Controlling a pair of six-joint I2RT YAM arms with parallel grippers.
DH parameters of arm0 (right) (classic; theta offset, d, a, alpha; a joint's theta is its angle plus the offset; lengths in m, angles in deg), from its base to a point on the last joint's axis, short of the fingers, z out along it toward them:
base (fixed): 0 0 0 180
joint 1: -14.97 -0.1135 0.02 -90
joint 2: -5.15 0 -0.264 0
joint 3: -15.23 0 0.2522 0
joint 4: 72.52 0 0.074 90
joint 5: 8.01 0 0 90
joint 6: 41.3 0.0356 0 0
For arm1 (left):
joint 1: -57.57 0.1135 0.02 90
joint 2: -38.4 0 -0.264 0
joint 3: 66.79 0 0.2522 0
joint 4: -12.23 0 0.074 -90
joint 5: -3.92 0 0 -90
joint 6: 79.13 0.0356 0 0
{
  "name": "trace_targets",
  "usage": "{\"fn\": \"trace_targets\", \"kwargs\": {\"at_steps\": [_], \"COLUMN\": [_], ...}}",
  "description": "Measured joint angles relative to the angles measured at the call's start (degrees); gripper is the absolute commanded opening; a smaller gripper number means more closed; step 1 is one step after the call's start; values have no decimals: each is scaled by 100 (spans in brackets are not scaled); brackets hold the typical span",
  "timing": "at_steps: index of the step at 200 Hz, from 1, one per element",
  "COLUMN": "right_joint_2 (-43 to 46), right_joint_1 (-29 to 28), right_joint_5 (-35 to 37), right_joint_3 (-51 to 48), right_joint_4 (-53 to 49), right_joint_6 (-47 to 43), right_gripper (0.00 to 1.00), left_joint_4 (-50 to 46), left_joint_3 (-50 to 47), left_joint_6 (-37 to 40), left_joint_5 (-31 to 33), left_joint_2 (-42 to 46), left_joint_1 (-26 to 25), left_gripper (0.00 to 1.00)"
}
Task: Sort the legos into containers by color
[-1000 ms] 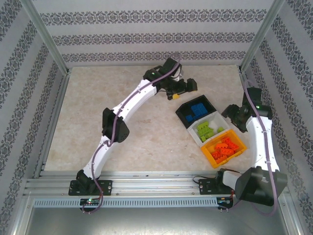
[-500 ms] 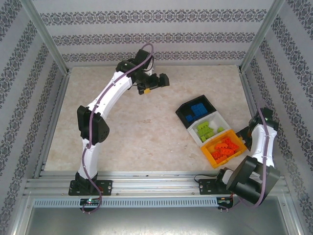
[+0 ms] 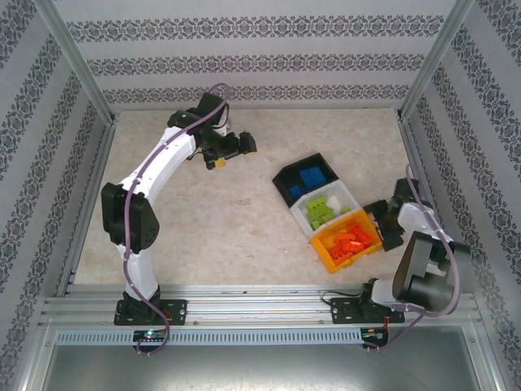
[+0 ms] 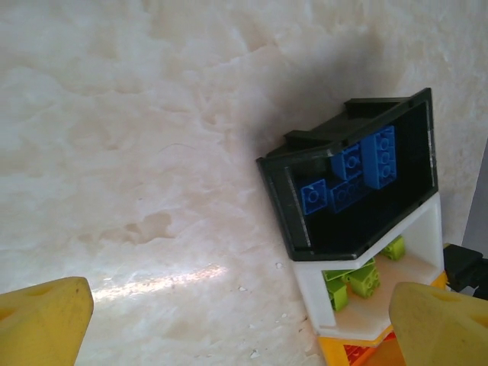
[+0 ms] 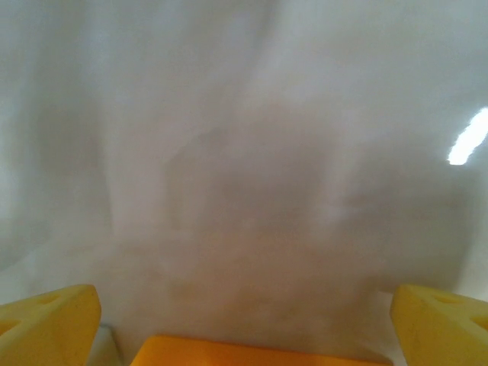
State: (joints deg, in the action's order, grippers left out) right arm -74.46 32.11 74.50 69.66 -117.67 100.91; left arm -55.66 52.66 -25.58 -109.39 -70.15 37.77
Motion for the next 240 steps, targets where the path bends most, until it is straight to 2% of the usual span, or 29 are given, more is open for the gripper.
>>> {"fn": "trace_targets", "kwargs": {"at_steps": [44,73,120,144,181,221,240], "right_joint_2": [-1283,-2035,-2411,-2448,-2448,-2430,-2430], "right_joint_1": [-1239,-1655,-1534,-1464,-1309,-1163,-1134], "right_joint_5": [-485,-566,-160,-234,-739,-776,-741], "right_joint_3": [1180,2068,2688,2774,2756,2581,2605], "right_joint_4": [501,656,898,1268,1823,2181,2170], "right_joint_6": [385,116,-1478,-2459,-3156,-3600,-3711], "right_gripper": [98,98,98,98,98,98,98], "left_joint_4": [374,599,1209,1532,2249,3475,3713], "left_joint_3": [-1029,-1633,-2621,-2916,-3368,-4605,-4769], "left_joint_6": [-15,136,299,361,647,1196,1456], "left_joint_5": [9,138,284,330,828,1652,2039], "left_joint_2": [562,789,1082,1088,1207,1853,1937], "left_joint_1": [479,870,1727,2017,2068,2068,2068], "left_gripper": [100,100,100,100,100,100,100]}}
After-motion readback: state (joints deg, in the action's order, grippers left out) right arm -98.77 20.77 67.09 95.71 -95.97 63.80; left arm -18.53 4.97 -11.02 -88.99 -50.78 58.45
